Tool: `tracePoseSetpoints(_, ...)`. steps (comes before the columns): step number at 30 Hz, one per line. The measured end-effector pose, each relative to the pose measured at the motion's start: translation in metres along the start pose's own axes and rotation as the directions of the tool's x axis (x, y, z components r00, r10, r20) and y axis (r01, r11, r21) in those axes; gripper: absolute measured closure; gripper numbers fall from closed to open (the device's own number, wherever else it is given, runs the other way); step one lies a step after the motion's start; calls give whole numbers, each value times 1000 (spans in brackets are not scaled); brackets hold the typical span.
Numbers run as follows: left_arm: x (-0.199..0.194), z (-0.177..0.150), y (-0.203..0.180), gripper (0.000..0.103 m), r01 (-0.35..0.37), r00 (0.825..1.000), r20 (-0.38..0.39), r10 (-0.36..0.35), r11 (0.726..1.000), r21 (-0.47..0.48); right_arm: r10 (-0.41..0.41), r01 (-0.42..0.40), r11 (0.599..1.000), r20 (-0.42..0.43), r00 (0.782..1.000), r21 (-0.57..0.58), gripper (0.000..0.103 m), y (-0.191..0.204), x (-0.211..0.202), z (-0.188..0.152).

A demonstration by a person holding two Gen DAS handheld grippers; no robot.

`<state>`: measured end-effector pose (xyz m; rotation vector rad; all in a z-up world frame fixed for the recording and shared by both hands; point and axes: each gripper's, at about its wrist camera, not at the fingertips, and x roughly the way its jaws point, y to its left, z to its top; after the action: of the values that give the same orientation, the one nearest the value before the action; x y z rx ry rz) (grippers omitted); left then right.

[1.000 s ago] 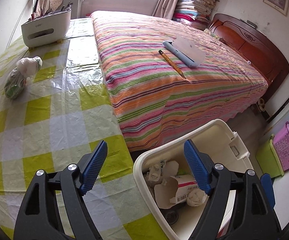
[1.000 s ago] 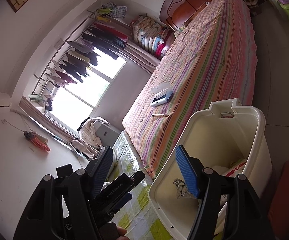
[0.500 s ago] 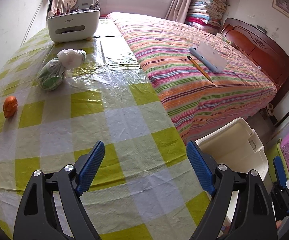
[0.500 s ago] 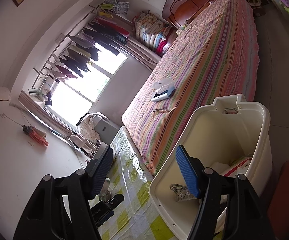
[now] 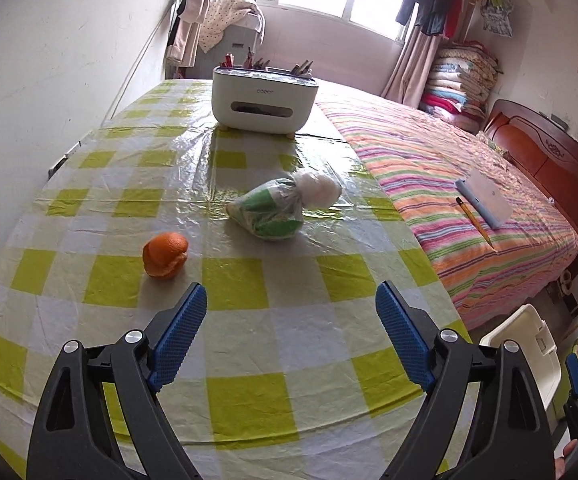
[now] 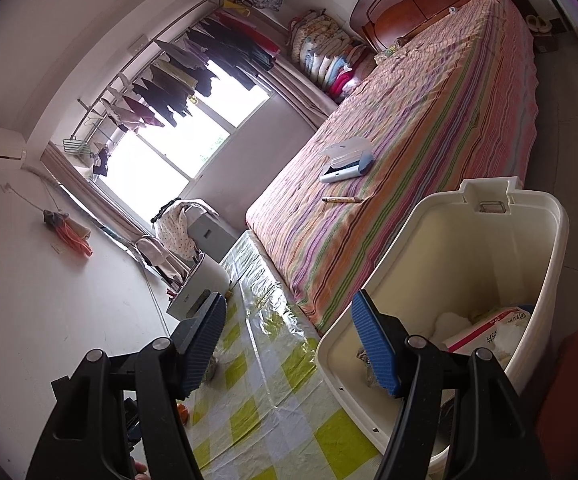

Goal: Collect trash
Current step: 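Move both open tools back over the table toward the orange, then close the left tool on the orange while right grasps the green-and-white bag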

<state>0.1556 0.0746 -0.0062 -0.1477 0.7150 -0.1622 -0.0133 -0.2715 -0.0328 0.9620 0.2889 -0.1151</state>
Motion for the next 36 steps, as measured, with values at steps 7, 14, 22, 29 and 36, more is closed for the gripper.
tracePoseSetpoints(7, 0, 24, 84, 18, -56, 998, 19, 58, 993, -101, -24, 25, 999, 8, 1000, -38, 37, 6, 2, -3)
tracePoseSetpoints(14, 14, 32, 129, 18, -70, 997, -24, 66, 981, -179, -21, 20, 999, -18, 1000, -46, 32, 13, 9, -12)
tracePoseSetpoints(22, 47, 31, 90, 19, -151, 986, -81, 149, 988, -16, -9, -1, 994, -94, 995, -106, 32, 30, 26, -30)
tracePoseSetpoints(29, 80, 28, 73, 19, -196, 965, -165, 204, 979, 64, -13, 2, 993, -97, 995, -118, 32, 29, 25, -30)
tracePoseSetpoints(36, 100, 28, 73, 63, -204, 955, -203, 215, 976, 75, -12, 0, 992, -102, 995, -124, 32, 29, 25, -31)
